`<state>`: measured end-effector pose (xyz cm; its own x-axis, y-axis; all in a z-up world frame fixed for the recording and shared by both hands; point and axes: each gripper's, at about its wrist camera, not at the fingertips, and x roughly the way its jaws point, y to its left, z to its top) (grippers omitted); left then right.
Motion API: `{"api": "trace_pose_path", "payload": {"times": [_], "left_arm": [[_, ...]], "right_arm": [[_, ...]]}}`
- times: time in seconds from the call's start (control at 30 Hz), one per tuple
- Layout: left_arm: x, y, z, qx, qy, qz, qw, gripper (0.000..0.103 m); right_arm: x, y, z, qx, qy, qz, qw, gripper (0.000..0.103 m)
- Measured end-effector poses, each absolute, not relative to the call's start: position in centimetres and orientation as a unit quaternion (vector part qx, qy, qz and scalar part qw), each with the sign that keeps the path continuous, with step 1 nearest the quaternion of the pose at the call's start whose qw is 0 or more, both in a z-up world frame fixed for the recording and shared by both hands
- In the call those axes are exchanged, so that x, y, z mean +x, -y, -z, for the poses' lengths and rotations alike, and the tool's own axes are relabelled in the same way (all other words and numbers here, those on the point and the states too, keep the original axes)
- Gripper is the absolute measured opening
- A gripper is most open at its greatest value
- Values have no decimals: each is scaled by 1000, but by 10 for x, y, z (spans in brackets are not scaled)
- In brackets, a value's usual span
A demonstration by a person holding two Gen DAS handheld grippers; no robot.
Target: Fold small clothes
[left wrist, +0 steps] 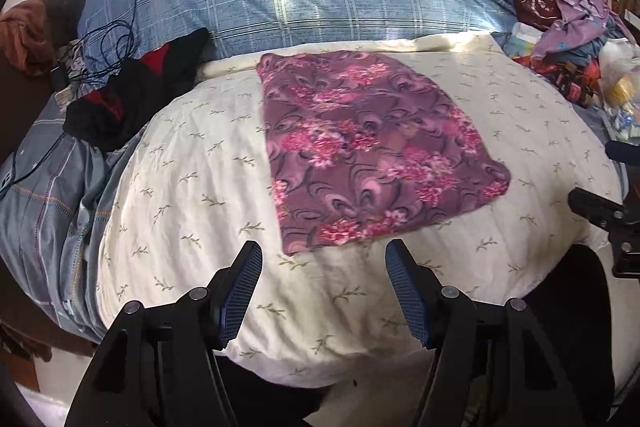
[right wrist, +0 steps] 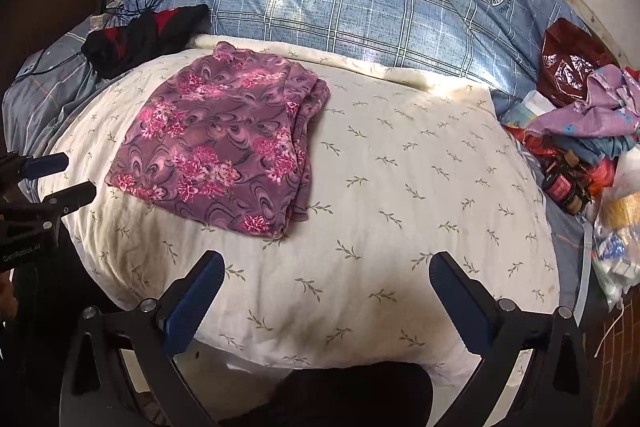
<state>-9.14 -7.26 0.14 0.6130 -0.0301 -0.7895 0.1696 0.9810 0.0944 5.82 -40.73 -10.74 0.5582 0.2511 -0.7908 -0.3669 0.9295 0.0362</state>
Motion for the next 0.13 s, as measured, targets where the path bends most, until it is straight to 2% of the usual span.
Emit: {"api": "trace_pose_path", "payload": {"times": [0.13], "left_arm": [[-96, 80, -11, 83, -425, 67, 899, 64]], "right_arm": [[59, 409, 105, -64, -434, -173, 882, 103]]}}
